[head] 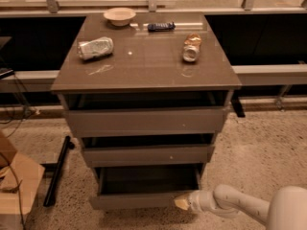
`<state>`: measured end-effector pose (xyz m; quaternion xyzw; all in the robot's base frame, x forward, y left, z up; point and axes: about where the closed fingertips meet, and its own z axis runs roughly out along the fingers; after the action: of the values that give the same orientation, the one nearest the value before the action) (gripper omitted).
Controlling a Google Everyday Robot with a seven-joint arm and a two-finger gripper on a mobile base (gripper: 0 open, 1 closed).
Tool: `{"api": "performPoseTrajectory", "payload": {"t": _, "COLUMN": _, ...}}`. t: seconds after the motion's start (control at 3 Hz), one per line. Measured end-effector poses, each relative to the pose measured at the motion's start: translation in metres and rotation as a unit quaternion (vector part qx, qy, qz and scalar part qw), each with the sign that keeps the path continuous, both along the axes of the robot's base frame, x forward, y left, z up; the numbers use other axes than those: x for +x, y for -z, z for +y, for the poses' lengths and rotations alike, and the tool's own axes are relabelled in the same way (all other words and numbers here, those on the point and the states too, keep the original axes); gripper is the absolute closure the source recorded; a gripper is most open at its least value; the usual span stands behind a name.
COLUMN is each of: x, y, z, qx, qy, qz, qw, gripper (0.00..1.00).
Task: Close bottom drawer
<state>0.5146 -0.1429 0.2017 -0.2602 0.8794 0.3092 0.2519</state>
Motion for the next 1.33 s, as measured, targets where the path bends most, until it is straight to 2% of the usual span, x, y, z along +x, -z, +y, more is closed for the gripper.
{"api": "performPoseTrajectory", "payload": {"t": 0.33, "x": 0.003, "y": 0.0, "z": 0.001, "qx": 0.002, "qy": 0.0, "qz": -0.004, "qw": 1.0, "gripper": 1.0}}
{"api": "performPoseTrajectory", "payload": {"t": 0.67, "x": 0.051, "y": -0.003, "z": 0.016, "qx": 0.026, "qy": 0.001, "qz": -0.055, "qw": 0.9981, "gripper": 1.0}}
{"api": "performPoseTrajectory", "payload": {"t": 1.33, "x": 0.095, "y": -0.005, "z": 0.029, "qx": 0.036, "qy": 0.0, "qz": -0.095, "qw": 0.9948, "gripper": 0.58}}
